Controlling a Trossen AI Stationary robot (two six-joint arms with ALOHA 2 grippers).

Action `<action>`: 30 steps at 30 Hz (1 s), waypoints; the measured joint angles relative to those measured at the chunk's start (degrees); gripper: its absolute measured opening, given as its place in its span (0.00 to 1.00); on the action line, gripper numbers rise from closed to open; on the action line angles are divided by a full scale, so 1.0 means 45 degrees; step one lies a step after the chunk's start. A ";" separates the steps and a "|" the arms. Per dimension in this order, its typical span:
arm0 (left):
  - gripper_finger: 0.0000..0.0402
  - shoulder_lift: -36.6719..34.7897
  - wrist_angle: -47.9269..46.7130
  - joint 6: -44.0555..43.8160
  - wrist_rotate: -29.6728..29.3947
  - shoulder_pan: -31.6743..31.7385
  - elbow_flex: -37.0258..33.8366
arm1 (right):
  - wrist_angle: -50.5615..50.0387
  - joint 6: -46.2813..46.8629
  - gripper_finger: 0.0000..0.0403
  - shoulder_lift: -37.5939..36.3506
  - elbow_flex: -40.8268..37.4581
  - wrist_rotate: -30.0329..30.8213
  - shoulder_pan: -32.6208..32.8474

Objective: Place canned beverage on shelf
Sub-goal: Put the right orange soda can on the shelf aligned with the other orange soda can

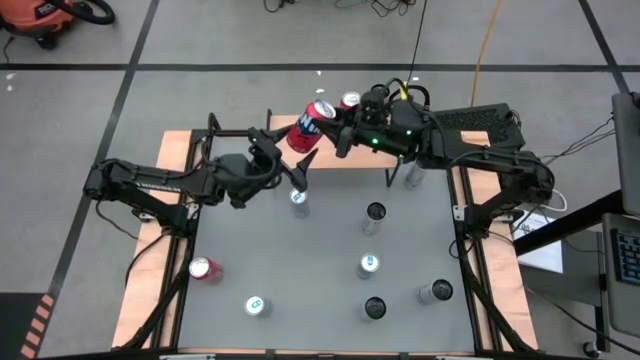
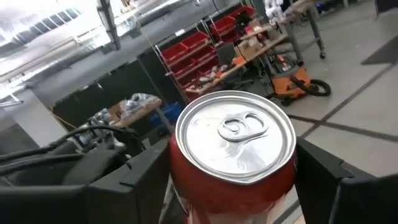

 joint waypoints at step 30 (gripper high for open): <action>0.98 -0.1914 -0.2248 -0.6960 0.2186 -0.0066 0.0131 | -0.5698 -0.3935 0.60 -0.3474 0.0024 -0.5981 -0.1840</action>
